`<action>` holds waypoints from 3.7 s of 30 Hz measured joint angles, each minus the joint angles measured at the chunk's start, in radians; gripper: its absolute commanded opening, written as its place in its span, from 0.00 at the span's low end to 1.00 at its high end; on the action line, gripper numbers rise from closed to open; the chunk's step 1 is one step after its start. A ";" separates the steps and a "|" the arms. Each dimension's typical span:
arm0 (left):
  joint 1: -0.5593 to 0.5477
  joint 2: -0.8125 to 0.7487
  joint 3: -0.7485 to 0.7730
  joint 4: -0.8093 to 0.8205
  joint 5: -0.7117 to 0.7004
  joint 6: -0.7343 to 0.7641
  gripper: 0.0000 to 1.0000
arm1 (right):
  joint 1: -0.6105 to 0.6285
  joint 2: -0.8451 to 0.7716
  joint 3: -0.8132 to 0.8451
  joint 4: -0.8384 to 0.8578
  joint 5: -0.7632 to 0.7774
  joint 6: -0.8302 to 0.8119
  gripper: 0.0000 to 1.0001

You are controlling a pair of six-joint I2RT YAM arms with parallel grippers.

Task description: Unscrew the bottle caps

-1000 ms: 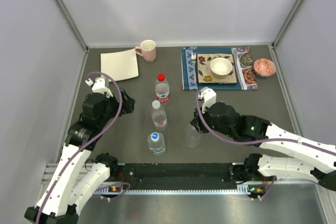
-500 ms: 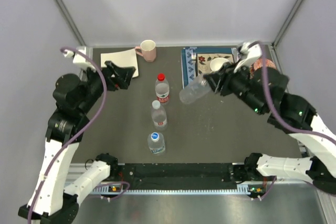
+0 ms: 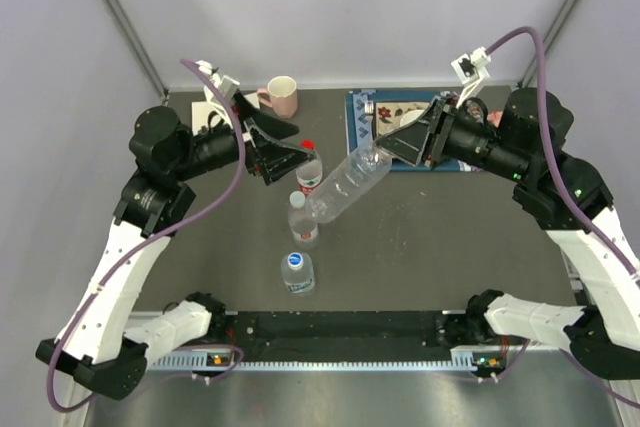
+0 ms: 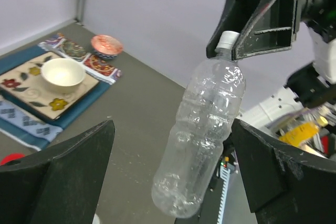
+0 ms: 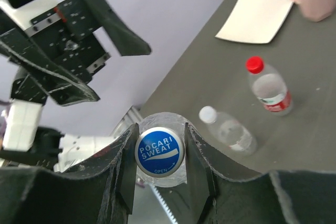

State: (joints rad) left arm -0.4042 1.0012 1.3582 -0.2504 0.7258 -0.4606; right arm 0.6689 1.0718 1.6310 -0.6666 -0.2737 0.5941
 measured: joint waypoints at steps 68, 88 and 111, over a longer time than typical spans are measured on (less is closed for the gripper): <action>-0.540 0.055 -0.075 -0.029 -0.529 0.403 0.47 | -0.011 -0.055 -0.085 0.229 0.027 0.036 0.64; -0.608 0.055 -0.077 -0.030 -0.773 0.483 0.45 | -0.011 -0.014 -0.087 0.208 0.076 0.054 0.49; -0.609 0.053 -0.109 -0.021 -0.742 0.470 0.46 | -0.012 0.016 -0.120 0.244 0.047 0.045 0.00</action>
State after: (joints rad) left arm -1.0134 1.0538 1.2488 -0.2710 -0.0162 0.0090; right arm 0.6567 1.0882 1.5112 -0.4229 -0.2264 0.6395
